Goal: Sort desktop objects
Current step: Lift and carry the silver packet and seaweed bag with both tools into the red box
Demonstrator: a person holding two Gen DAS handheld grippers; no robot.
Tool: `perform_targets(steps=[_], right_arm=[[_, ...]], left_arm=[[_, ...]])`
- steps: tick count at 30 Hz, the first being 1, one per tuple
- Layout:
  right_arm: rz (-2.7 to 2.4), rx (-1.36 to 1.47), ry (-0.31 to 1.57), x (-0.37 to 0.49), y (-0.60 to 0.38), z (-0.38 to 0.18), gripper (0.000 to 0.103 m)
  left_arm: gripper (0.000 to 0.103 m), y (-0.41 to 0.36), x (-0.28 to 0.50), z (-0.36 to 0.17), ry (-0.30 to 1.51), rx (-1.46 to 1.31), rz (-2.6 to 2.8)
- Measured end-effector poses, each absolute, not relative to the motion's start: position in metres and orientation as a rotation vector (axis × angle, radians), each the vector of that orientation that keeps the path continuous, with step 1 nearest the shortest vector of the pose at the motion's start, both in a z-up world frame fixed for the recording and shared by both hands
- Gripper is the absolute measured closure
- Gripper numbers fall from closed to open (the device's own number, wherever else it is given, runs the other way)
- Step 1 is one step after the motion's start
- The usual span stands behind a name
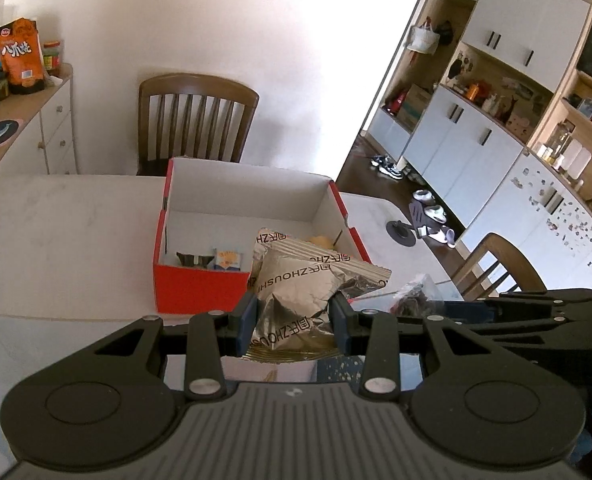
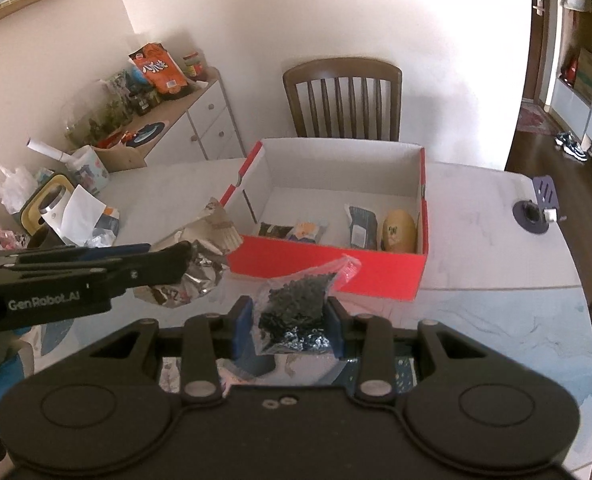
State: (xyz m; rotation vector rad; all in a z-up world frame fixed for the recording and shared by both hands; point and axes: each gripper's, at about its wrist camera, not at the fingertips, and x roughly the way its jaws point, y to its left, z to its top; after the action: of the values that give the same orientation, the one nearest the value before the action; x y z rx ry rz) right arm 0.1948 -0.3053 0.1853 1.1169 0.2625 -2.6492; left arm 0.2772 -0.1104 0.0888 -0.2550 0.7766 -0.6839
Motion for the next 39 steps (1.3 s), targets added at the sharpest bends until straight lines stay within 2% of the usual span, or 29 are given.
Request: perform_targets(steps=[28,39], right_arm=[[-2.603,1.183,0.281,0.089,-0.303,0.193,0.065],[-2.592,1.207,0.295,0.055,-0.313,0.183,0.065]], left_arm=[[0.066,-0.158,0.378,0.097,0.855,-0.181,-0.587],[0.066,-0.174,0.422,0.082,0.879,-0.177,-0.566]])
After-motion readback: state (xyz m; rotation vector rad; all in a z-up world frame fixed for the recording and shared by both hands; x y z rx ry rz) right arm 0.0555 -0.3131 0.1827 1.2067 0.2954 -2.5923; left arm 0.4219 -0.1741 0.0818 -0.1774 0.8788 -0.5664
